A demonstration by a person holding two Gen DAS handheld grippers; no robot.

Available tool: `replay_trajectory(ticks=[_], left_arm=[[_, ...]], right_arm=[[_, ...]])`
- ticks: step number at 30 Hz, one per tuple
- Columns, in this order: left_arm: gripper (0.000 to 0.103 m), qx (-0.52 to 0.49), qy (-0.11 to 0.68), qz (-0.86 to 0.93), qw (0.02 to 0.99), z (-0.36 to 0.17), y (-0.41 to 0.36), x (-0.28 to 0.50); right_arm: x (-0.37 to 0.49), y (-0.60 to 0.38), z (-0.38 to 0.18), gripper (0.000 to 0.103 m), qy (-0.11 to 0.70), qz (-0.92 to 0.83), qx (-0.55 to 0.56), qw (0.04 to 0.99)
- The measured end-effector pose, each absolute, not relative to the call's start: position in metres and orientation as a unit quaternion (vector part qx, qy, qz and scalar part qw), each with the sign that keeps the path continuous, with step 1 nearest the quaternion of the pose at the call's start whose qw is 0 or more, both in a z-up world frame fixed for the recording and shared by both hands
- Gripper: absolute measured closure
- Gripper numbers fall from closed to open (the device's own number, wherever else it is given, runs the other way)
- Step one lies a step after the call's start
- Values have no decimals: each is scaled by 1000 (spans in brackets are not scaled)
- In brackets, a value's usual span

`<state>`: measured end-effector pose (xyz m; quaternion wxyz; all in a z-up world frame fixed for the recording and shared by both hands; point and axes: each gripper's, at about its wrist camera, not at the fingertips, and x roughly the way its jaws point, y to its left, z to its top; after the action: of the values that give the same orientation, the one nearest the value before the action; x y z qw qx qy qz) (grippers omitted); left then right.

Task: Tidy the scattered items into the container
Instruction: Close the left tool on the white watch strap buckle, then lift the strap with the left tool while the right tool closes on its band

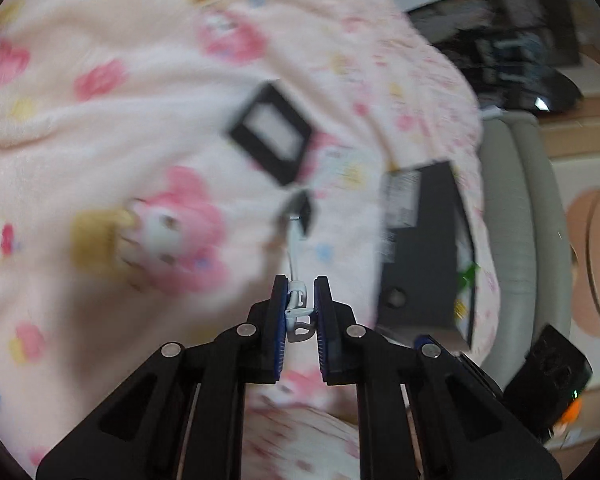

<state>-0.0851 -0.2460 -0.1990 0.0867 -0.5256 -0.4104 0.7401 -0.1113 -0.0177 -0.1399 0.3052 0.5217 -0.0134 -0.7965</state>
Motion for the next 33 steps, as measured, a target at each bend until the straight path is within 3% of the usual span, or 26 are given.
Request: replay_trajectory(ticks=[7,15,18,20,21,25,33], left_arm=[[92,-536,-311,780,91,-142,-159,-62],[92,-568,-221,773,179,-137,-30,-65],[91,-580,-191,764,205,-142,7,-73],[84,-592,-179,754,223,-147,27,-85],[80,-596,-180,749,226,-149,29,-87],[77,-581,-206,755,223,-148,17,-92],[73,-570,-226,776,150,-157,-35,-92]], right_arm=[[-66,46,-129,72,-7,-812,504,296],[-37,116,-141,72,-14,-827,501,257],[-31,148,-143,72,-55,-829,504,236],[-32,166,-147,72,-76,-830,509,216],[-33,172,-150,72,-79,-830,512,205],[-37,184,-157,72,-106,-826,518,198],[-63,155,-170,69,-82,-818,531,206]])
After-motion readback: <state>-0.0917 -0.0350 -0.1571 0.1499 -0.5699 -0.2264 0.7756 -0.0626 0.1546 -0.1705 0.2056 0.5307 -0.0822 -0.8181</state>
